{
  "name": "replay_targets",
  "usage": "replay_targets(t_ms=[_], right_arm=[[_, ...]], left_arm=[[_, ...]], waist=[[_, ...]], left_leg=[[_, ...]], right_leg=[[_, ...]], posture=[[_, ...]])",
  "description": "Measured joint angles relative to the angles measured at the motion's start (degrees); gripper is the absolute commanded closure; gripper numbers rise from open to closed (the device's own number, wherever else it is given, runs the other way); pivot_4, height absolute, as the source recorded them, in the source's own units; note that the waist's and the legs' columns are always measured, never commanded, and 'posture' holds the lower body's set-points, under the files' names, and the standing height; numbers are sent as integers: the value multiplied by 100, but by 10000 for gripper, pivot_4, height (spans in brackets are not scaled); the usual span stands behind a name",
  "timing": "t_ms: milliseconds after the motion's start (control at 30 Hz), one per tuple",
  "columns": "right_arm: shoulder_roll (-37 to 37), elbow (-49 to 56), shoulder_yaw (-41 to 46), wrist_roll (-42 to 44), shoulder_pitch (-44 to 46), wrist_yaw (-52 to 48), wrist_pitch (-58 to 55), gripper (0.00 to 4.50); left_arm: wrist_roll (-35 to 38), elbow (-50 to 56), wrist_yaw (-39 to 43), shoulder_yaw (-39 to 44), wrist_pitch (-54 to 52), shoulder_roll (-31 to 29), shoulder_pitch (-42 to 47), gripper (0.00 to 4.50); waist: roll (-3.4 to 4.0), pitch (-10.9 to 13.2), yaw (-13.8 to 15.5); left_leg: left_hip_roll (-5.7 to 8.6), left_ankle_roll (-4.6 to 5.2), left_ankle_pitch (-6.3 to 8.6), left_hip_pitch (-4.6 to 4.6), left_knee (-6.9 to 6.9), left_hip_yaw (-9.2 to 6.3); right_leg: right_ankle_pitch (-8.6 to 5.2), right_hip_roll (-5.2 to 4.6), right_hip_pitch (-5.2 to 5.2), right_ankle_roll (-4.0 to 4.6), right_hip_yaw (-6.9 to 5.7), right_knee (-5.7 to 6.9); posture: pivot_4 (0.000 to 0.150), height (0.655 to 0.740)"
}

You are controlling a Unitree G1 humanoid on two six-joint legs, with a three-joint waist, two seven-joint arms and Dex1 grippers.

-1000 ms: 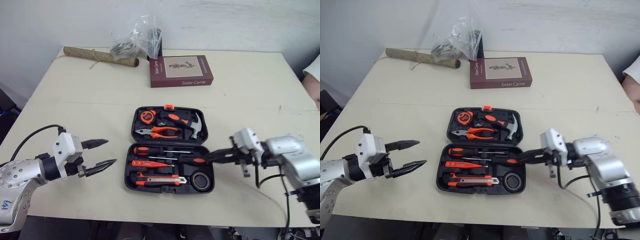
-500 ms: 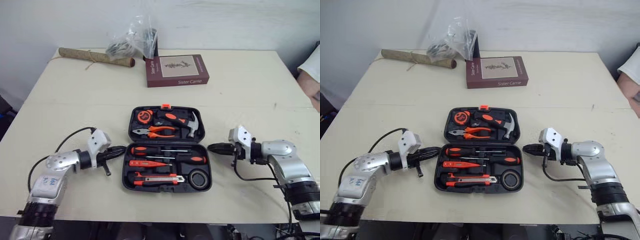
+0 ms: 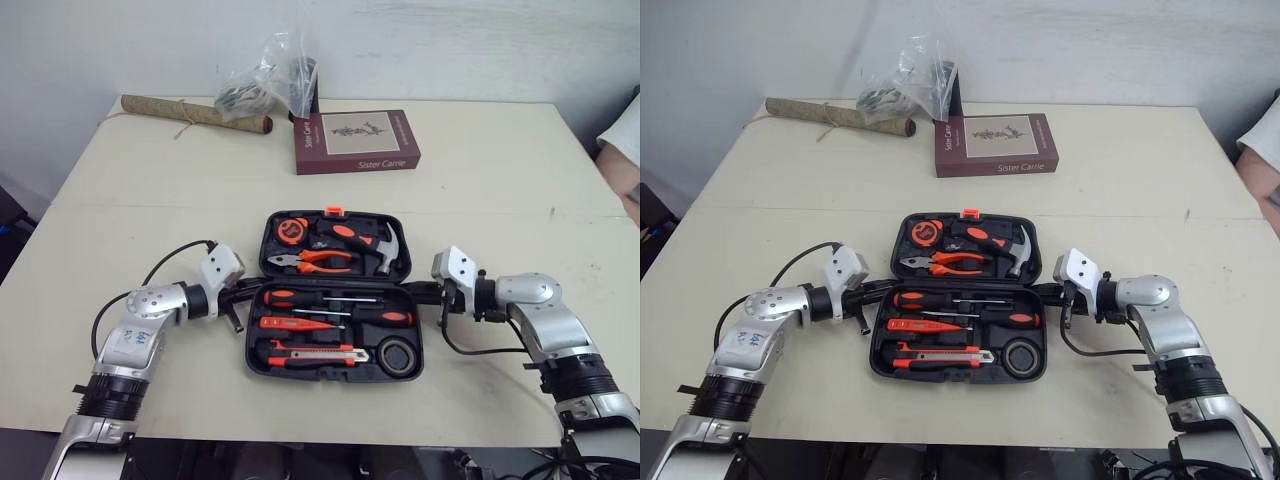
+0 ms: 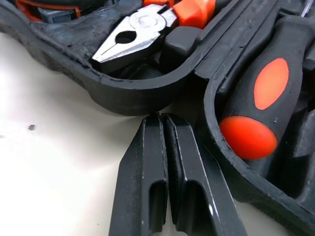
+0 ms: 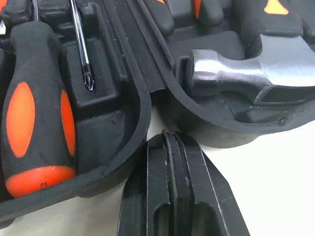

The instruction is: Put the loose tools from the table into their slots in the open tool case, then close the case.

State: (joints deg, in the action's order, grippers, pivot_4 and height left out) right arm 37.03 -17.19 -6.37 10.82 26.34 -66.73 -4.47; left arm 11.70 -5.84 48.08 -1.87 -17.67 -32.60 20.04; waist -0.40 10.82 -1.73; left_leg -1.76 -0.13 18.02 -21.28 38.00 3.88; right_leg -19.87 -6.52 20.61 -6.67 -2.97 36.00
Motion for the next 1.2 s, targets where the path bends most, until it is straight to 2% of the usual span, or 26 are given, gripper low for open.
replay_targets(t_ms=[300, 333, 367, 400, 433, 500, 533, 567, 600, 667, 733, 867, 1067, 1200], right_arm=[[-12, -388, -21, -117, 305, -169, 43, 45000], [-6, -386, -21, -114, 320, -172, -24, 38580], [46, -348, -27, -98, 326, -215, -158, 36211], [199, -294, -25, -63, 333, -291, -355, 33495], [334, -274, -2, -58, 331, -320, -456, 27895], [552, -252, 180, -25, 365, -209, -923, 22506], [557, -234, 310, 27, 399, -72, -1235, 16395], [593, -222, 480, 108, 436, 100, -1625, 12876], [741, -79, 508, 188, 489, 177, -2246, 8374], [1305, 697, 498, 874, 1007, -85, -4517, 1092], [1413, 960, 529, 1224, 1459, -91, -5515, 0], [1447, 1135, 183, 1450, 2175, 187, -7017, 0], [308, 441, 17, 1027, 2771, 1668, -7577, 0], [20, 106, 45, 888, 2945, 2216, -7600, 0]], left_arm=[[-87, -166, -59, -7, 125, 41, 96, 43881], [-71, -163, -79, 32, 118, 35, 76, 45000], [-42, -163, -122, 115, 109, 25, 51, 39285], [10, -170, -208, 318, 76, -50, -22, 38804], [59, -186, -249, 488, 63, -137, -73, 33960], [232, -151, -248, 973, -1, -460, -201, 28964], [292, -63, -208, 1129, -77, -622, -288, 23456], [360, 73, -164, 1302, -187, -793, -357, 20103], [485, 337, -132, 1434, -461, -916, -389, 15952], [1410, 1337, -240, 1657, -2488, -1261, -167, 8920], [1945, 1665, -336, 1671, -3565, -1292, 182, 934], [2317, 1800, -1014, 1476, -5321, -1059, 1104, 411], [1908, 1025, -1877, 771, -5838, -432, 1936, 411], [1757, 678, -2016, 607, -5896, -372, 2175, 411]], waist=[[0, 0, 8], [0, 0, 5], [0, 0, 2], [1, 1, 5], [-1, 2, 10], [-7, 5, 11], [-7, 5, 1], [-4, 7, 4], [3, 11, 9], [16, 28, 35], [16, 28, 33], [14, 28, 35], [-1, 37, 11], [-2, 37, 18]], left_leg=[[1, 0, -1, 0, 0, -1], [0, 1, -1, 0, 0, -1], [0, 1, -1, -2, 0, -1], [1, 1, -1, -5, -2, -1], [-1, 1, -1, -8, -2, -4], [-3, 0, -2, -18, -3, -10], [-3, 0, -1, -20, -3, -8], [2, 1, -1, -22, -4, -7], [2, 2, 0, -25, -3, -7], [7, 2, -1, -83, 4, -38], [7, -6, -12, -105, 3, -42], [10, -5, -23, -109, 1, -37], [20, 3, -34, -117, 4, 3], [27, 2, -49, -204, 22, 6]], right_leg=[[3, -3, -1, 0, -1, -2], [3, -3, 0, 1, -1, -2], [3, -3, 1, 1, 0, -2], [3, -4, 5, 1, 0, -2], [3, -4, 6, 1, -3, -2], [3, -5, 11, 1, -8, -6], [3, -6, 16, 1, -5, -8], [3, -12, 16, 1, -6, -7], [3, -16, 16, 1, -6, -12], [4, -26, 62, 4, 15, -7], [7, -20, 84, 8, 12, -1], [5, -5, 89, 11, 6, 4], [12, 15, 120, -2, -4, 44], [12, 16, 217, -2, -5, 91]], posture=[[1500, 7400], [1500, 7400], [1500, 7400], [1500, 7400], [1500, 7400], [1500, 7400], [1500, 7400], [1500, 7400], [1500, 7400], [1500, 7400], [1500, 7400], [1500, 7400], [1500, 7400], [1500, 7400]])
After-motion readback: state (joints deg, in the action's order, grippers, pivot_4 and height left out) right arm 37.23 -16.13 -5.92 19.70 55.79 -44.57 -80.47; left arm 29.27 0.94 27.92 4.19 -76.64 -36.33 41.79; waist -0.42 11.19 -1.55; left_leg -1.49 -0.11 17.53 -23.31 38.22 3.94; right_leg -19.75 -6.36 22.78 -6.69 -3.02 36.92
